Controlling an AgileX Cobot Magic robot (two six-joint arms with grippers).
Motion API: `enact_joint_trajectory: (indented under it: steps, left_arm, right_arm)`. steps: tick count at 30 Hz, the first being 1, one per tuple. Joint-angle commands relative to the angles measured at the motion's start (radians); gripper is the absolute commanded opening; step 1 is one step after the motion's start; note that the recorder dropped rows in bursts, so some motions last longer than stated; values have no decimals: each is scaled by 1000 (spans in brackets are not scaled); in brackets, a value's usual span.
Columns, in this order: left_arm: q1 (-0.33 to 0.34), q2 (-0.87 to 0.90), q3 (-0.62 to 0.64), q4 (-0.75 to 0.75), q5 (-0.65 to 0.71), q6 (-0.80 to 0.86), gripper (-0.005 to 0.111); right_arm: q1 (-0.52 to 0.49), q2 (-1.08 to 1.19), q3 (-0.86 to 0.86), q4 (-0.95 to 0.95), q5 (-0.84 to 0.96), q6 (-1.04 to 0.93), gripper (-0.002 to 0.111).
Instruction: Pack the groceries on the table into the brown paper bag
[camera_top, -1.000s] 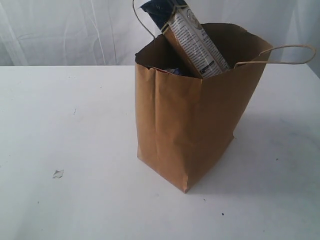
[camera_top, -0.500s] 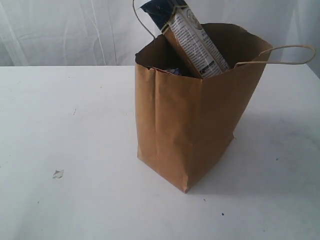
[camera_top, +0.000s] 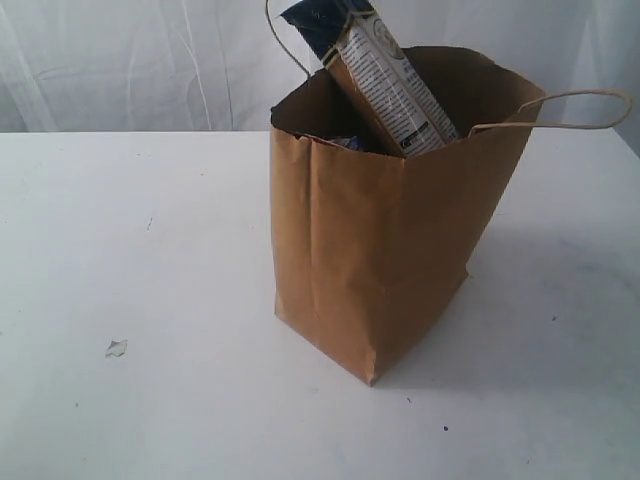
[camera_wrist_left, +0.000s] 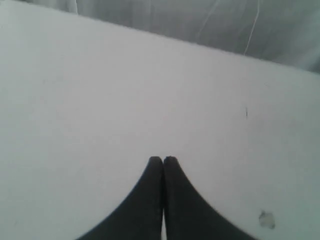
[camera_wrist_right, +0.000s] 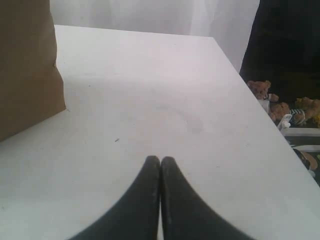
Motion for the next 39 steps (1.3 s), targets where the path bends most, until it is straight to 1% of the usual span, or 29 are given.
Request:
enact_joint_trajectory:
  steps: [1, 6, 7, 8, 9, 10, 12, 14, 15, 16, 17, 18, 20, 21, 22, 23, 24, 25, 27, 31, 33, 39]
  left_arm:
    - [65, -7, 7, 19, -269, 1, 0]
    - [73, -7, 7, 19, -451, 22, 0]
    - [73, -7, 7, 2, -470, 22, 0]
    - [73, -7, 7, -46, -480, 41, 0]
    - [73, -7, 7, -128, -482, 114, 0]
    - [73, -7, 7, -213, -476, 228, 0]
    - [73, -7, 7, -478, -448, 676, 0]
    - [73, -7, 7, -698, -383, 1053, 0]
    - [73, -9, 7, -777, -328, 1140, 0]
    - [75, -14, 10, -805, -270, 1143, 0]
    - [78, -22, 12, -791, -236, 1116, 0]
    - [80, -27, 24, -734, -209, 1060, 0]
    - [86, -47, 58, -561, -173, 861, 0]
    - [86, -58, 84, -493, -147, 726, 0]
    - [86, -71, 91, -442, -116, 599, 0]
    - [86, -82, 91, -401, -73, 519, 0]
    - [83, -99, 91, -375, 51, 474, 0]
    - [81, -112, 91, -374, 127, 472, 0]
    - [81, -112, 91, -377, 184, 543, 0]
    - [81, -112, 91, -375, 184, 691, 0]
    - [81, -112, 91, -373, 184, 714, 0]
    - [81, -112, 91, -373, 184, 712, 0]
  right_arm:
    - [-6, -4, 5, -2, -4, 6, 0]
    - [-6, -4, 5, -2, -4, 6, 0]
    - [-6, -4, 5, -2, -4, 6, 0]
    - [-6, -4, 5, -2, -4, 6, 0]
    - [-6, -4, 5, -2, -4, 6, 0]
    - [-6, -4, 5, -2, -4, 6, 0]
    - [-6, -4, 5, -2, -4, 6, 0]
    - [-6, -4, 5, -2, -4, 6, 0]
    - [-6, -4, 5, -2, -4, 6, 0]
    - [-6, -4, 5, -2, -4, 6, 0]
    - [-6, -4, 5, -2, -4, 6, 0]
    - [-6, -4, 5, -2, -4, 6, 0]
    - [-6, -4, 5, -2, -4, 6, 0]
    - [-6, -4, 5, -2, -4, 6, 0]
    - [-6, -4, 5, -2, -4, 6, 0]
    - [-6, -4, 5, -2, -4, 6, 0]
    - [-6, -4, 5, -2, -4, 6, 0]
    - [-6, -4, 5, -2, -4, 6, 0]
    - [-6, -4, 5, -2, -4, 6, 0]
    - [-6, -4, 5, -2, -4, 6, 0]
    - [-6, -4, 5, -2, -4, 6, 0]
    - [-6, -4, 5, -2, -4, 6, 0]
